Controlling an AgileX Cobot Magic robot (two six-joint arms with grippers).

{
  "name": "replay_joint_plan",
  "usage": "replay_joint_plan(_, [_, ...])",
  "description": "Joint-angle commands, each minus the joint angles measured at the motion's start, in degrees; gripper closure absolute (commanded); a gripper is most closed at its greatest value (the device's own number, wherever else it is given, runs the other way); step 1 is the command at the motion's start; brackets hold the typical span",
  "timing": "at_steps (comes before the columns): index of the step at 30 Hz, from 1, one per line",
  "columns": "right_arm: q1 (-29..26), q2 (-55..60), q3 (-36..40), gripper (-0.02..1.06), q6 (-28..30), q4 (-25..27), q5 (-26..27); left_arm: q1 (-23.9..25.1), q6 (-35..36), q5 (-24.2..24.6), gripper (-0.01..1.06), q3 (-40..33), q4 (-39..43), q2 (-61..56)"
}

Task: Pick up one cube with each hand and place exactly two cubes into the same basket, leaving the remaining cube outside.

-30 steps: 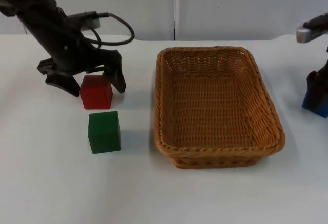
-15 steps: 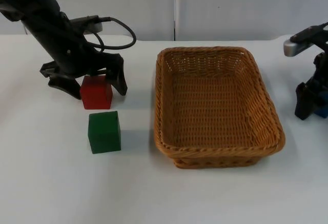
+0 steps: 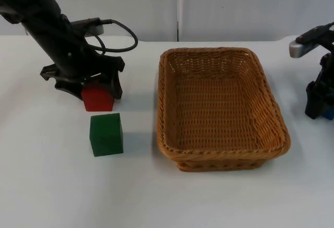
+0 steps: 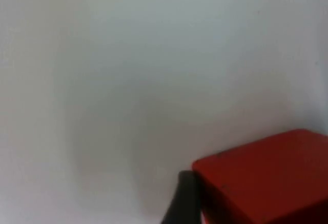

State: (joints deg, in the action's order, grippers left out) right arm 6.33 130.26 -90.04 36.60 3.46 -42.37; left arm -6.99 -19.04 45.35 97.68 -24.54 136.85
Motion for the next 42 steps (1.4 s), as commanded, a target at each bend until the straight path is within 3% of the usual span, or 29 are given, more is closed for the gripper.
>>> replay_joint_plan(1, [0.26,-0.19,-0.19,0.46,0.25,-0.45,0.83,-0.24,0.42,1.16,0.45,-0.23,-0.52,0.86])
replay_joint_plan(2, [0.26,-0.19,-0.19,0.46,0.25,-0.45,0.83,-0.24,0.42,1.16,0.45,-0.23,-0.52,0.86])
replay_joint_plan(6, [0.26,-0.19,-0.19,0.62,0.25,-0.33,1.21,-0.24,1.99,0.77,0.74,-0.23,-0.75,0.86])
replay_joint_plan(7, [0.26,-0.19,-0.19,0.62,0.25,-0.33,1.21,-0.24,1.99,0.77,0.74,-0.23,-0.75,0.86])
replay_joint_plan(8, [0.26,-0.19,-0.19,0.69,0.25,-0.33,1.21,-0.24,1.99,0.77,0.86,-0.23,-1.12,0.86])
replay_joint_plan(9, [0.26,-0.19,-0.19,0.74,0.25,-0.33,1.21,-0.24,1.99,0.66,0.91,-0.23,-1.12,0.86])
replay_joint_plan(12, [0.26,-0.19,-0.19,0.83,0.25,-0.21,1.21,-0.24,2.99,0.41,0.99,-0.23,-1.37,0.86])
replay_joint_plan(15, [0.26,-0.97,-0.19,1.00,0.25,-0.14,1.21,-0.24,2.99,0.54,1.00,-0.23,-1.85,0.47])
replay_joint_plan(17, [0.26,-1.38,-0.19,1.05,0.25,-0.14,1.10,-0.24,3.24,0.55,1.00,-0.23,-1.85,0.34])
replay_joint_plan(25, [0.26,-6.12,-0.19,1.05,0.10,-0.13,-0.22,-0.24,4.57,0.95,1.00,-0.23,-1.51,-3.51])
replay_joint_plan(42, [0.26,-20.41,-0.19,1.05,-1.64,0.14,-3.14,-0.24,7.98,8.15,1.00,-0.23,4.26,-16.49])
